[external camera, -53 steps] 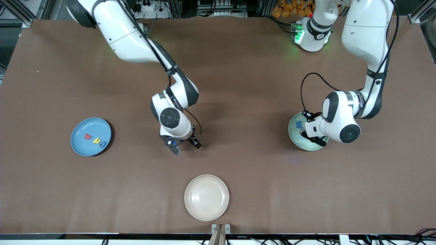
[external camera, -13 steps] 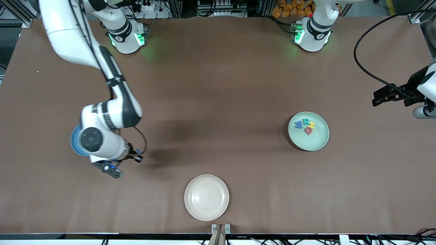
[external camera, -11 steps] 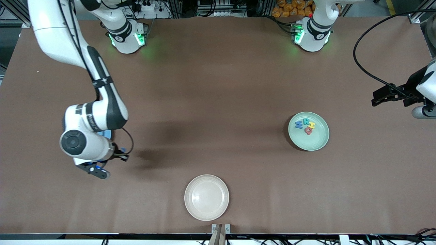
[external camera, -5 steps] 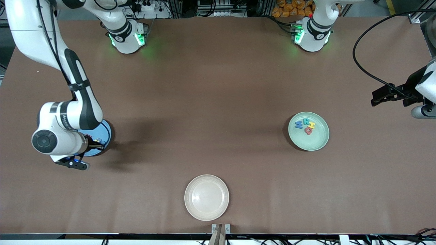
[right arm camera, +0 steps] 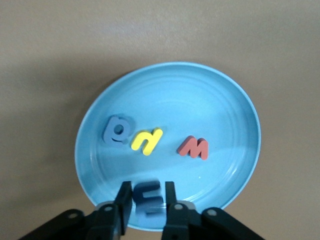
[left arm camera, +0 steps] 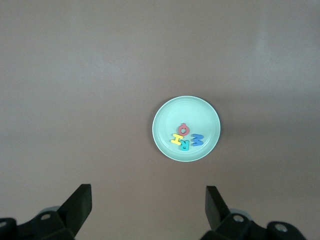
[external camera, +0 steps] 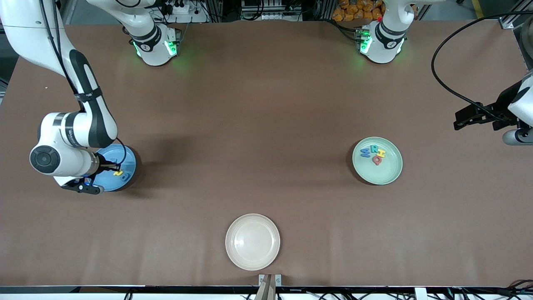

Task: Sort upper and lower case letters into plates
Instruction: 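Carry the blue m over the blue plate with the right gripper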

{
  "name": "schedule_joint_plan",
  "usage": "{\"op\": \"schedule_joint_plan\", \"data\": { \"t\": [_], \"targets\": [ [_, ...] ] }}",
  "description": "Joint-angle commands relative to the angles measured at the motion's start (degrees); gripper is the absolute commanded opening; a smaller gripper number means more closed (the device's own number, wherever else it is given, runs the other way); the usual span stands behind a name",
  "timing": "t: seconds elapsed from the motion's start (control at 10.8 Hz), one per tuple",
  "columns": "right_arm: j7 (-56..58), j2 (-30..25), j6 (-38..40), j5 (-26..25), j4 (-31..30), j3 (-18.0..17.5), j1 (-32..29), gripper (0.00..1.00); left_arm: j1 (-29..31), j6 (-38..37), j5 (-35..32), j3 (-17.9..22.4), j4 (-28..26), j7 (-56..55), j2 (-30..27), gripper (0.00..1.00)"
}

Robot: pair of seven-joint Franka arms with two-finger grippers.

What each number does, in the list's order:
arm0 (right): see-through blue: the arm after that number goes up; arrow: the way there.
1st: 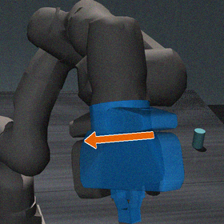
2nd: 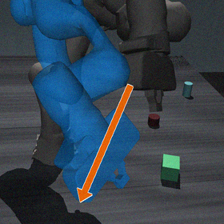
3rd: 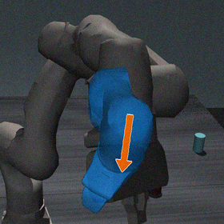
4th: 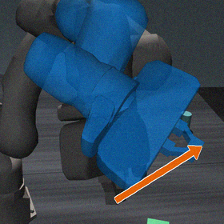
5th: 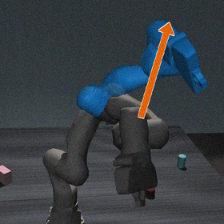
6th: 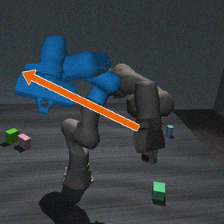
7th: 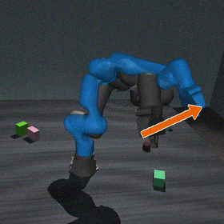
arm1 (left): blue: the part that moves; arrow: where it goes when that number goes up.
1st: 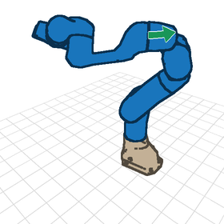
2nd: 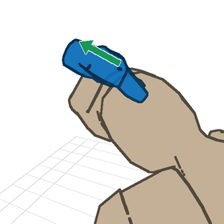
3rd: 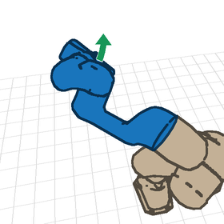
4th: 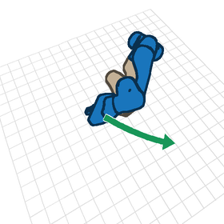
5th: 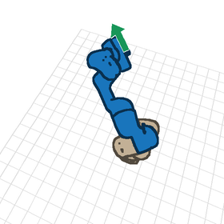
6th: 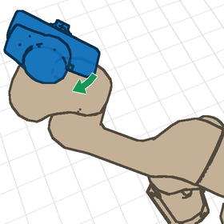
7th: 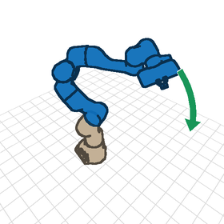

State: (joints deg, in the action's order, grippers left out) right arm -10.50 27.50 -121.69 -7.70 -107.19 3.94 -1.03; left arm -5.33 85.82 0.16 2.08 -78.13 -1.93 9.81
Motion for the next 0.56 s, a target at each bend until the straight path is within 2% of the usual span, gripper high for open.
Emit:
{"op": "schedule_joint_plan", "data": {
  "t": [0.0,0.19,0.46],
  "targets": [
    [1.79,-2.28,-0.92,-0.74,-2.15,-0.77,-1.87,1.0,-0.03,-1.27,-0.25,0.2,0.96,-0.8,0.12,1.0],
    [5.99,-3.32,-0.57,-0.39,-2.32,-0.77,-1.96,1.0,-0.12,-1.27,-0.25,0.2,1.05,-0.8,0.12,1.0],
    [9.09,-11.82,-0.39,-0.13,-6.96,-0.86,-0.48,1.0,-0.03,-1.27,-0.25,0.2,1.05,-0.8,0.12,1.0]
  ]
}}
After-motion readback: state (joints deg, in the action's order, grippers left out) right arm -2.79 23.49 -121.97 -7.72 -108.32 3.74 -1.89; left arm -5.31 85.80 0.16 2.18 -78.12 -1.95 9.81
